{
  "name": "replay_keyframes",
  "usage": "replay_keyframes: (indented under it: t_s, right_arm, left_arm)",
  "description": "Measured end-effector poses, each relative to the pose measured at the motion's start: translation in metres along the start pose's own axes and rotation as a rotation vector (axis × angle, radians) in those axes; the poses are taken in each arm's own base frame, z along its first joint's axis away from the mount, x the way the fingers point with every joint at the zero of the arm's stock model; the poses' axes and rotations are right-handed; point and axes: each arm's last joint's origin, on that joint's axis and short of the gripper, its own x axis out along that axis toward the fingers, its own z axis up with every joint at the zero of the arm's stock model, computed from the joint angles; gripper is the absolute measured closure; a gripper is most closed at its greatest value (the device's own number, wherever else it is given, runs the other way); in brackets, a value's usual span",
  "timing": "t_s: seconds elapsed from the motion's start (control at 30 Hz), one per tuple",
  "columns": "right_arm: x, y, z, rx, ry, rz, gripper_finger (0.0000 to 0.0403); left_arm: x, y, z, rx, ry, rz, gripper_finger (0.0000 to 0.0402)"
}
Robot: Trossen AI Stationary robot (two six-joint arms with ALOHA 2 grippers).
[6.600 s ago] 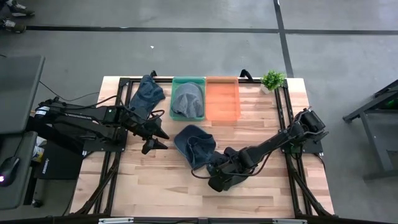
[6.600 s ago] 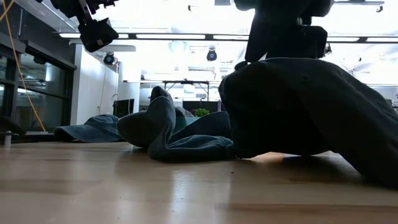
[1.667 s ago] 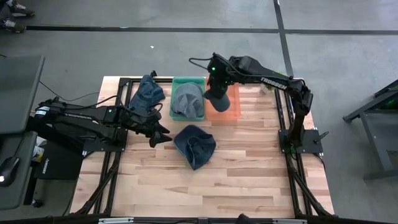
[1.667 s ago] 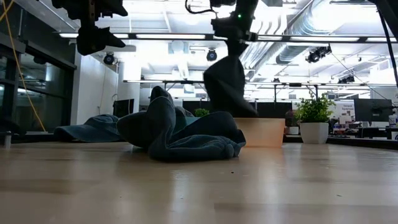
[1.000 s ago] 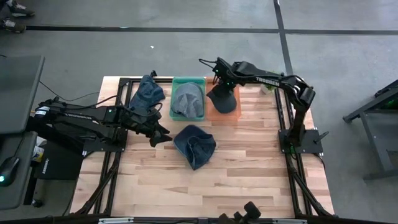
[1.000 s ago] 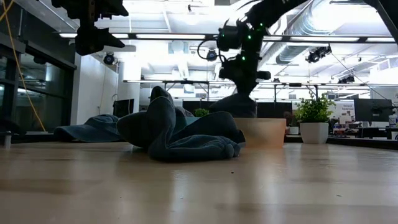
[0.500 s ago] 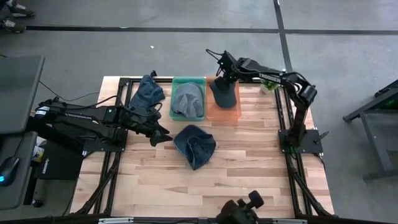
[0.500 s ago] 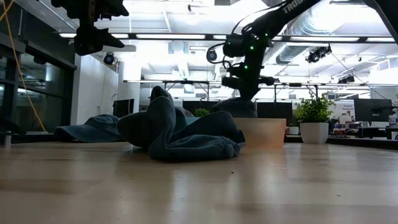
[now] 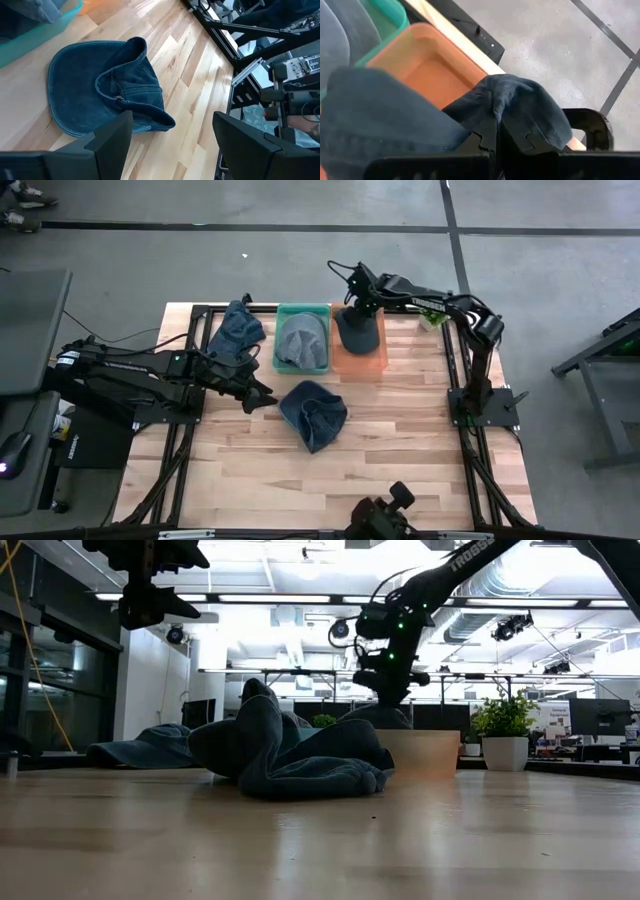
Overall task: Pick & Place hat
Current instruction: Put the bottom right black cap into the orange bin
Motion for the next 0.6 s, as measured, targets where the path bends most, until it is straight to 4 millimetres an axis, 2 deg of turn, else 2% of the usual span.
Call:
replay_keyframes:
  t_s: [0.3,0.6]
  right_arm:
    - [0.011,0.003,0.000,-0.022,0.006,0.023,0.0403]
    - [0.031,0.009,-0.009,-0.024,0.088,0.041,0.0403]
  left_arm:
    - [0.000,0.000,0.000,0.000,-0.002,0.002,0.0128]
    - [0.000,0.001,0.000,-0.004,-0.019,0.016,0.0128]
